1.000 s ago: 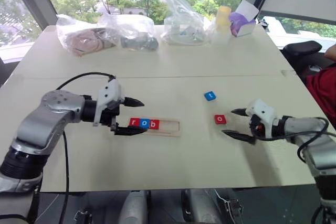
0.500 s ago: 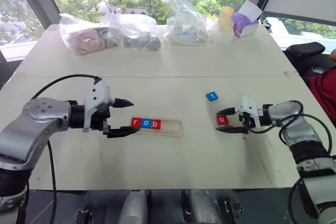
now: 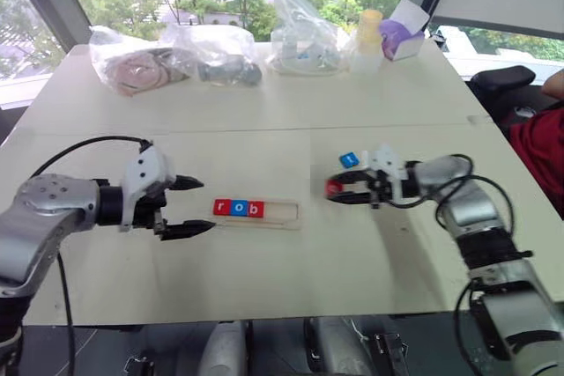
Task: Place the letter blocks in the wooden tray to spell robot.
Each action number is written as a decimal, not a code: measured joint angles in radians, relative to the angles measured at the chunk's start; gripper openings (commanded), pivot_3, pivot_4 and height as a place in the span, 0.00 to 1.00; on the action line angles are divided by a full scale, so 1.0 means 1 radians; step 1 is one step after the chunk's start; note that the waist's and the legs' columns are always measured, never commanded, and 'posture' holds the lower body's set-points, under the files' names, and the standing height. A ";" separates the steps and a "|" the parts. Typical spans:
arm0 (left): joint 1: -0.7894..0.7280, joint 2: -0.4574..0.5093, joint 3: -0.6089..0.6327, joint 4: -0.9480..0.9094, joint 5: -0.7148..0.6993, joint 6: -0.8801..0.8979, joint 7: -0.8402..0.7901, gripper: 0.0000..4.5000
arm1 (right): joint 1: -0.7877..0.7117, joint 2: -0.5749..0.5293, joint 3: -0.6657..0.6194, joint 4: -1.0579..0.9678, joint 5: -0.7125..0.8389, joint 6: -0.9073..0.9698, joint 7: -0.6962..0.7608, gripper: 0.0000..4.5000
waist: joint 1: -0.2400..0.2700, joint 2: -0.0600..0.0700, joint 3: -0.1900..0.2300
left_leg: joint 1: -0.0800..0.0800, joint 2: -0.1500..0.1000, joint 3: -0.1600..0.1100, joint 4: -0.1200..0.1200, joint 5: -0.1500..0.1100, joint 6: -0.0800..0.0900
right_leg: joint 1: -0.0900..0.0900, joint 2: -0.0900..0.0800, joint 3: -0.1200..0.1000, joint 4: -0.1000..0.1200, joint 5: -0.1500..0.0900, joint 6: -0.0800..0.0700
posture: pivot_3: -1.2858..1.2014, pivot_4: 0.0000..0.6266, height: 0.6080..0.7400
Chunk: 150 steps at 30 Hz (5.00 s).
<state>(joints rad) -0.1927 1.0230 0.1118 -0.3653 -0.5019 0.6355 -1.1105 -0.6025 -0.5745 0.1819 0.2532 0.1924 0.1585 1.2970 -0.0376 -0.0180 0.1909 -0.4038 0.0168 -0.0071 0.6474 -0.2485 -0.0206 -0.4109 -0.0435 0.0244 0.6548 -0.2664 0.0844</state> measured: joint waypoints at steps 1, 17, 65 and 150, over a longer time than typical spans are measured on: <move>0.007 -0.001 -0.007 0.010 0.011 -0.014 -0.002 1.00 | 0.000 0.025 0.025 -0.018 -0.025 0.015 -0.034 0.27 | 0.001 0.000 0.000 | 0.000 0.000 0.000 0.000 0.000 0.000 | 0.000 0.000 0.000 0.000 0.000 0.000 | 0.52 0.24 1.00; 0.027 -0.024 -0.023 0.019 0.052 -0.049 0.022 1.00 | -0.002 0.151 0.153 -0.198 -0.132 0.284 -0.270 0.27 | 0.019 0.000 0.000 | -0.004 -0.001 0.002 0.001 0.000 0.000 | -0.003 -0.002 0.001 -0.001 0.000 0.000 | 0.52 0.24 1.00; 0.021 -0.064 -0.046 0.038 0.080 -0.075 0.061 1.00 | -0.032 0.240 0.186 -0.241 -0.107 0.468 -0.374 0.82 | 0.020 0.000 0.000 | -0.004 -0.001 0.001 0.001 0.000 0.000 | -0.003 -0.002 0.000 -0.001 0.000 0.000 | 0.52 0.24 1.00; -0.272 -0.145 -0.174 0.149 0.043 -0.082 -0.123 1.00 | 0.351 -0.172 -0.275 -0.266 0.031 0.276 -0.388 0.99 | 0.020 0.000 0.000 | -0.004 -0.002 0.003 0.000 0.000 0.001 | 0.000 0.000 -0.001 -0.006 0.001 0.002 | 0.52 0.24 1.00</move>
<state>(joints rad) -0.4645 0.8779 -0.0619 -0.2165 -0.4589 0.5536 -1.2332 -0.2514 -0.7462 -0.0935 -0.0132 0.2239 0.4346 0.9086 -0.0178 -0.0185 0.1908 -0.4078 0.0146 -0.0046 0.6474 -0.2488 -0.0197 -0.4113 -0.0431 0.0239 0.6491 -0.2659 0.0865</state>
